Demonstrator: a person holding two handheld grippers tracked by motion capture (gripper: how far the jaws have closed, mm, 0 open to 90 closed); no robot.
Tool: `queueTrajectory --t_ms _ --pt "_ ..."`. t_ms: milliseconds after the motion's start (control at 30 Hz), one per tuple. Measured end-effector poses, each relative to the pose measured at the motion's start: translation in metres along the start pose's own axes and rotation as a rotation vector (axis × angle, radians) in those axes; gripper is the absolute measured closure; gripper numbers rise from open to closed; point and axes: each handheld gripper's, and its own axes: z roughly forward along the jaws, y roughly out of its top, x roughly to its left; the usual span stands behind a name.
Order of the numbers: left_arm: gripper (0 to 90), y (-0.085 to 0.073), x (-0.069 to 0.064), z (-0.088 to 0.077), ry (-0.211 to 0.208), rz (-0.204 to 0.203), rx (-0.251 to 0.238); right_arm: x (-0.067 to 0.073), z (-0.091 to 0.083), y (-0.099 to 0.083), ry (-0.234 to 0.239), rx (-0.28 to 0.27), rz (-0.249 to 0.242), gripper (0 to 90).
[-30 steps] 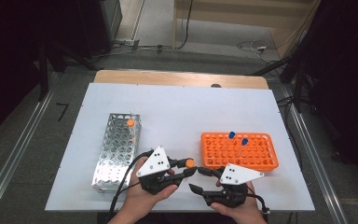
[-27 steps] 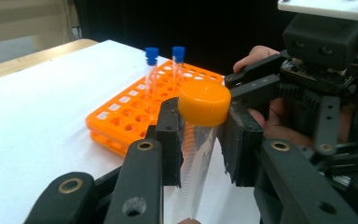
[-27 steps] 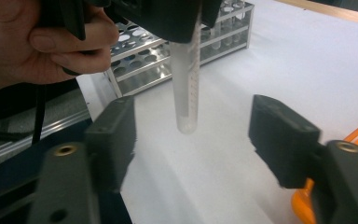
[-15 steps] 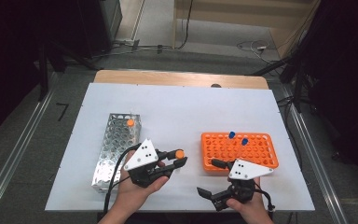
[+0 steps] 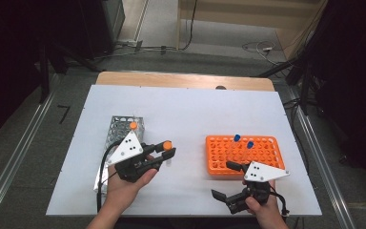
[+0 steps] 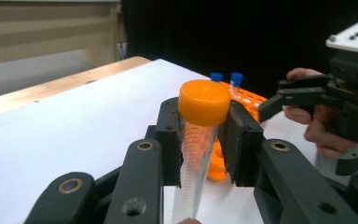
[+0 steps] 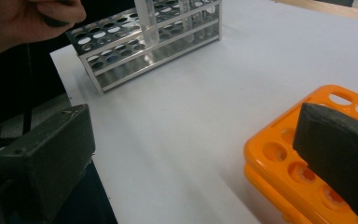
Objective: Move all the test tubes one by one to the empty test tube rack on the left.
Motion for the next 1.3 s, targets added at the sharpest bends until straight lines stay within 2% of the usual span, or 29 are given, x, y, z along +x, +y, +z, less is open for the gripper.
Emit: queueTrajectory --t_ms 100,367,700,1133,1300 --pt "70.7 0.001 0.007 -0.006 0.036 0.007 -0.003 -0.004 -0.004 -0.002 -0.01 0.001 0.004 0.0" --pt "70.7 0.003 0.027 -0.02 0.099 -0.014 -0.025 -0.014 -0.015 -0.005 -0.043 -0.006 0.02 0.0" --pt "70.7 0.001 0.048 -0.03 0.178 -0.037 -0.04 -0.022 -0.023 -0.008 -0.062 -0.007 0.027 0.0" --pt "70.8 -0.008 0.073 -0.034 0.298 -0.059 -0.067 -0.028 -0.027 -0.01 -0.073 -0.002 0.036 0.0" --pt "70.8 -0.013 0.081 -0.032 0.319 -0.073 -0.067 -0.028 -0.027 -0.011 -0.074 -0.001 0.037 0.0"
